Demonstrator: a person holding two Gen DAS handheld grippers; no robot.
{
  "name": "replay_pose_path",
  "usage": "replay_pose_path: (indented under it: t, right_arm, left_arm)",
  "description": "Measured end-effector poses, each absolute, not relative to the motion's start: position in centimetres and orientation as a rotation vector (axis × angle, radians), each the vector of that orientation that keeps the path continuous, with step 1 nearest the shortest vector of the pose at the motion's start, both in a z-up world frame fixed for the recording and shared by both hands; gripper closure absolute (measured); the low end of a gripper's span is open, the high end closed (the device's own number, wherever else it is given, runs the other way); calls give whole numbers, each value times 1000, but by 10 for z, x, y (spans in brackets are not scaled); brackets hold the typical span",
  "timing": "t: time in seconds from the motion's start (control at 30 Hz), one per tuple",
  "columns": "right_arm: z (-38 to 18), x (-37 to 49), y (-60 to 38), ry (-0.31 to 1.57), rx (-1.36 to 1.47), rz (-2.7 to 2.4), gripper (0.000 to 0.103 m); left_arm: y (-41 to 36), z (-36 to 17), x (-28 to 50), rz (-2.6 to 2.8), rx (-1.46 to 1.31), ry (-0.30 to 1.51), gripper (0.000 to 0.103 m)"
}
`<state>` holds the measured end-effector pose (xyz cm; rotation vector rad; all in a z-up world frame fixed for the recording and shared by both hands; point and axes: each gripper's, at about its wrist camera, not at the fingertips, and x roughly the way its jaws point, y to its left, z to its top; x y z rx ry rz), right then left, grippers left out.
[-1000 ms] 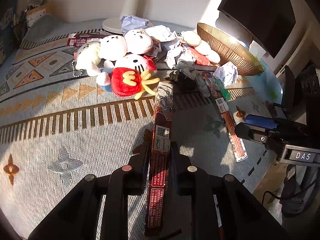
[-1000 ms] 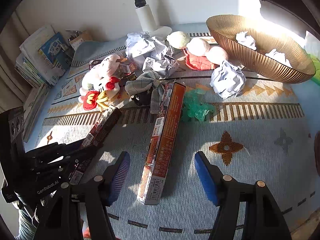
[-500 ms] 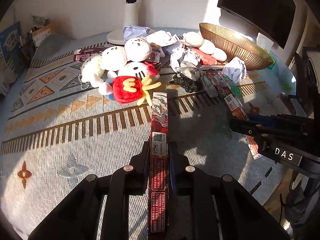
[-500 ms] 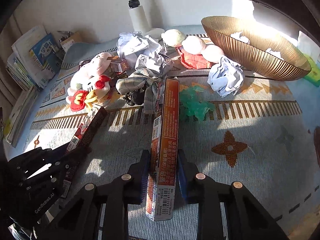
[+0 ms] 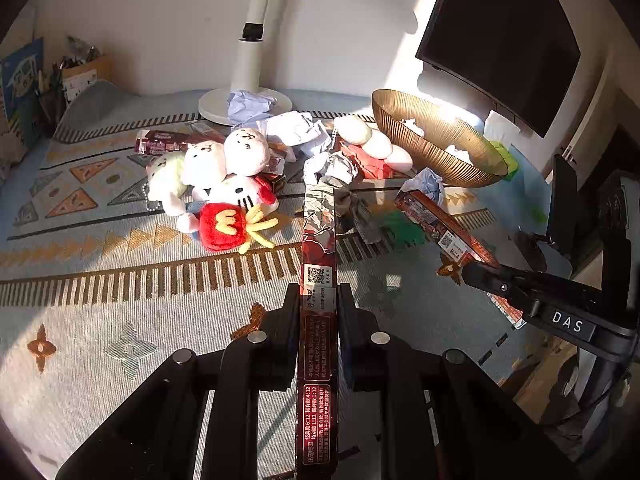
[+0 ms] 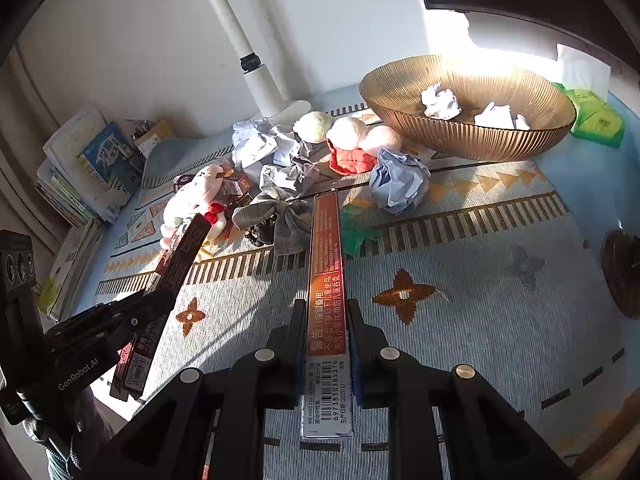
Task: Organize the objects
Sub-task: 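Carry the red box to the golden bowl and release it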
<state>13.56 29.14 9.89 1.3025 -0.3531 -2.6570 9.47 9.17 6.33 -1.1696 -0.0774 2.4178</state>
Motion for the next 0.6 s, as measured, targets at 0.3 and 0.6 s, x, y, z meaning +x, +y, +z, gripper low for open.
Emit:
replay_pose_path:
  t: [0.3, 0.6]
  right_arm:
    - [162, 126, 335, -398, 1116, -2838, 86]
    - [207, 53, 405, -590, 1000, -3027, 86]
  left_arm:
    - [131, 107, 75, 2433, -1069, -21, 89]
    - [236, 162, -7, 2301, -949, -92, 89]
